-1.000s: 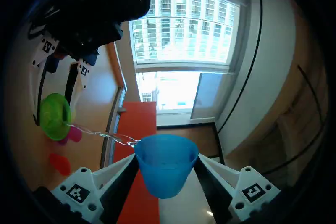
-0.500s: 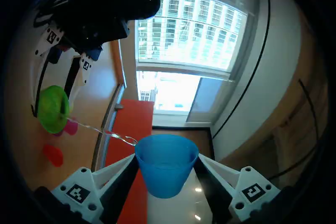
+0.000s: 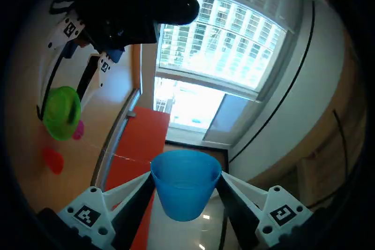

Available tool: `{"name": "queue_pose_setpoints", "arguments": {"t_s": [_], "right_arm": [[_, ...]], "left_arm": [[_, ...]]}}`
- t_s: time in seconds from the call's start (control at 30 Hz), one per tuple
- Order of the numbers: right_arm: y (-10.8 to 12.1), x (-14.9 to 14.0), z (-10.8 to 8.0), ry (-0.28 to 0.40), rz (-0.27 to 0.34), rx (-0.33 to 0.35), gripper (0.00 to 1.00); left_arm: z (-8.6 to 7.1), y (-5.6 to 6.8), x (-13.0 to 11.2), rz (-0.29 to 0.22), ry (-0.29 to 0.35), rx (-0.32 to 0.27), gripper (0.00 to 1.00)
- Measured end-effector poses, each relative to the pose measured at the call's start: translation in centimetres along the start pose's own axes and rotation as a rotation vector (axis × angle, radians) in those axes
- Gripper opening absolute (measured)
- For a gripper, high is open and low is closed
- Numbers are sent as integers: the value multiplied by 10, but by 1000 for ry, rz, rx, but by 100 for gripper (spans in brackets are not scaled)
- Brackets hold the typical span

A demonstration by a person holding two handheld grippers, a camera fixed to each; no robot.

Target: Pour water

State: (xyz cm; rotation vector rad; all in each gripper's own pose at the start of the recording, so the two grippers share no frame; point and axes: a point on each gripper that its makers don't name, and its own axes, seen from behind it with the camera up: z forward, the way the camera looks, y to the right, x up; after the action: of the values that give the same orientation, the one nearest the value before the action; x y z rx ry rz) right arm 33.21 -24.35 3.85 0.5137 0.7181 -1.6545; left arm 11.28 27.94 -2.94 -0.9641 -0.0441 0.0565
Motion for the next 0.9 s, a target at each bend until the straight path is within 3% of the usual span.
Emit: {"name": "queue_pose_setpoints", "arguments": {"t_s": [0.3, 0.67, 0.9], "right_arm": [[0, 8, 0, 11, -16, -2, 89], [0, 6, 0, 14, 5, -4, 89], [-3, 3, -3, 14, 73, 0, 89]], "left_arm": [[0, 0, 1, -1, 4, 1, 86], [-2, 0, 1, -1, 3, 7, 86], [-2, -3, 3, -1, 7, 11, 86]]}}
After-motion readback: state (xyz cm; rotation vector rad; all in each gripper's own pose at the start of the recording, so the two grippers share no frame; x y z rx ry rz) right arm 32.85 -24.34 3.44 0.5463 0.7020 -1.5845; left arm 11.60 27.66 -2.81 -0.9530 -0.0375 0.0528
